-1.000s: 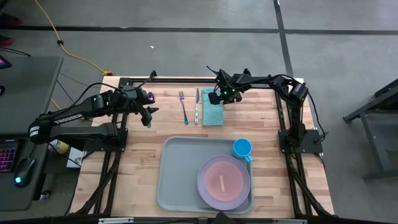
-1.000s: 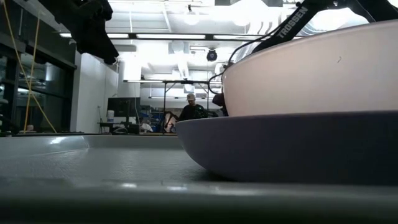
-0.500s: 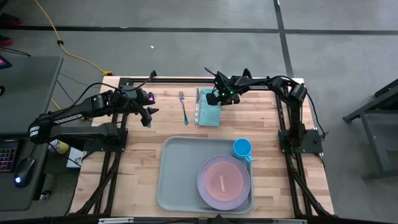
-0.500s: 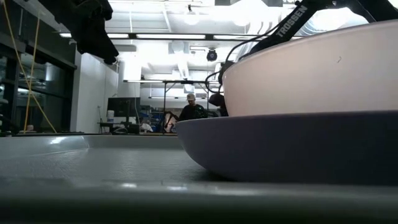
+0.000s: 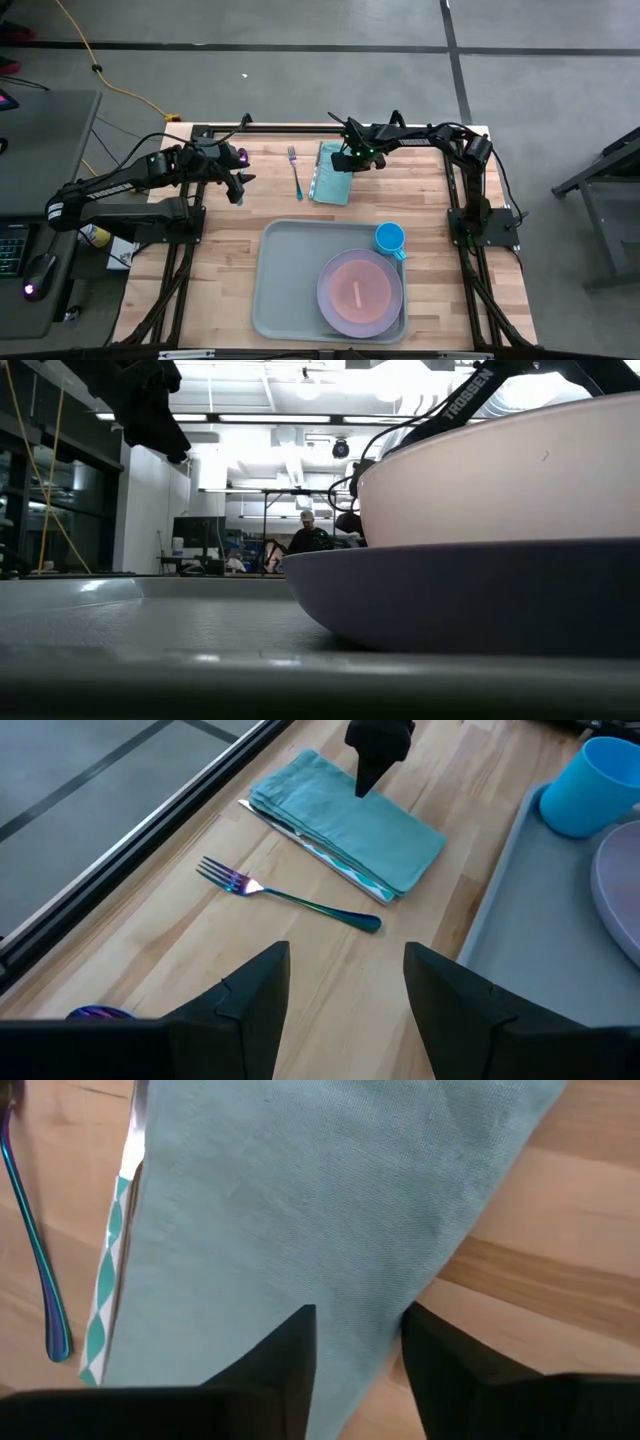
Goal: Set up tray
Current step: Put the blue napkin on the gray tray to the left of the purple plate
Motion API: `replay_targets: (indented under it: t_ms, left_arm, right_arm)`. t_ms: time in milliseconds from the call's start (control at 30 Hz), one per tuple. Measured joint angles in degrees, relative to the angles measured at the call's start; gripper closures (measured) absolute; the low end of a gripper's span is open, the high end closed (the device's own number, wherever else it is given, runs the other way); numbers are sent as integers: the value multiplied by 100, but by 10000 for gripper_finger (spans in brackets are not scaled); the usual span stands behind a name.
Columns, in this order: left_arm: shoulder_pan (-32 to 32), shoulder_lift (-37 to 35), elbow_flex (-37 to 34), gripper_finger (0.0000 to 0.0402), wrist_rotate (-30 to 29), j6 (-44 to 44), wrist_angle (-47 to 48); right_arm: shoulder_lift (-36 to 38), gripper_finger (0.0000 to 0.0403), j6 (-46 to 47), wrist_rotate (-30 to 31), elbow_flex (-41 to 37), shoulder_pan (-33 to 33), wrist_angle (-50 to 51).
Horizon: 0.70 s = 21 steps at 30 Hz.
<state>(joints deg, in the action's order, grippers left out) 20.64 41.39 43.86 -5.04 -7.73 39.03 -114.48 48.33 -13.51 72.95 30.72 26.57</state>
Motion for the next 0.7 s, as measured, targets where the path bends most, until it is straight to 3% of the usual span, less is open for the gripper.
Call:
replay_targets:
  t_ms: [433,700]
  left_arm:
    - [0,0,-1,174,-1,-2,4]
    - [0,0,0,174,-2,42,4]
  right_arm:
    - [-9,396,30,-16,-4,-11,0]
    - [-8,402,-54,-45,-4,-27,-50]
